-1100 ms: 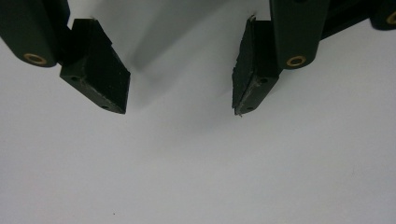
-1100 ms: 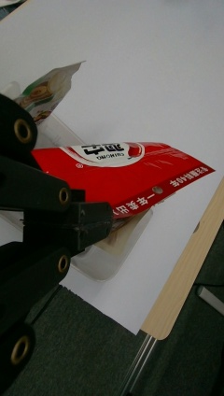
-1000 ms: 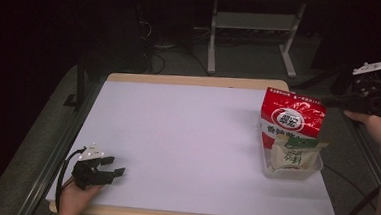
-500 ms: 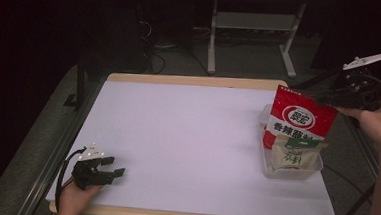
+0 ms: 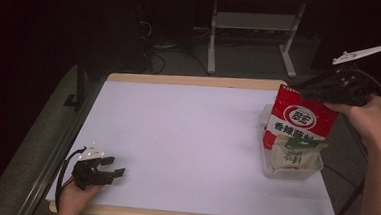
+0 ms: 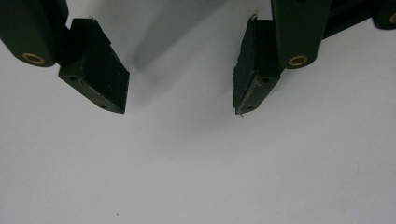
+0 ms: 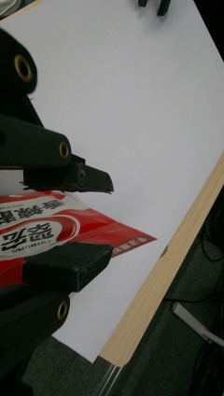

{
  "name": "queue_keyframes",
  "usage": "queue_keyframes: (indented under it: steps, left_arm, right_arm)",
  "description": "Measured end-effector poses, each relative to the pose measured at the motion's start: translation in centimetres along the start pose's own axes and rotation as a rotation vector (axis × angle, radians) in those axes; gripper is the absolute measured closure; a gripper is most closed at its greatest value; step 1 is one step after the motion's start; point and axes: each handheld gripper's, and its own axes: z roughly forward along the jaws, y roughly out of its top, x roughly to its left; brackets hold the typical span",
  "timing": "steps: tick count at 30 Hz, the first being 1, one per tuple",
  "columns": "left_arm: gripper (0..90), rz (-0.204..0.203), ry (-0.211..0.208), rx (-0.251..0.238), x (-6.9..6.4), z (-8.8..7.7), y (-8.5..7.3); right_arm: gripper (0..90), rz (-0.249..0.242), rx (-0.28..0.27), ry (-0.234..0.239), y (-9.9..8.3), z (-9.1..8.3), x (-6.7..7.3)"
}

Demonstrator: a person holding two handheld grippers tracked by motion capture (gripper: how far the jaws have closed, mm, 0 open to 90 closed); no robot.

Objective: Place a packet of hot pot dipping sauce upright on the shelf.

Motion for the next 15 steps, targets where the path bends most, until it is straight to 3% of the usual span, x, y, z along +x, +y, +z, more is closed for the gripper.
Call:
queue_keyframes:
  steps: [15]
  left_arm:
    - [33.5, 0.019, 0.004, -0.044, -0.3, -0.8, 0.3]
  right_arm:
    - [50.2, -0.035, -0.023, 0.093, 1.1, 2.9, 3.1]
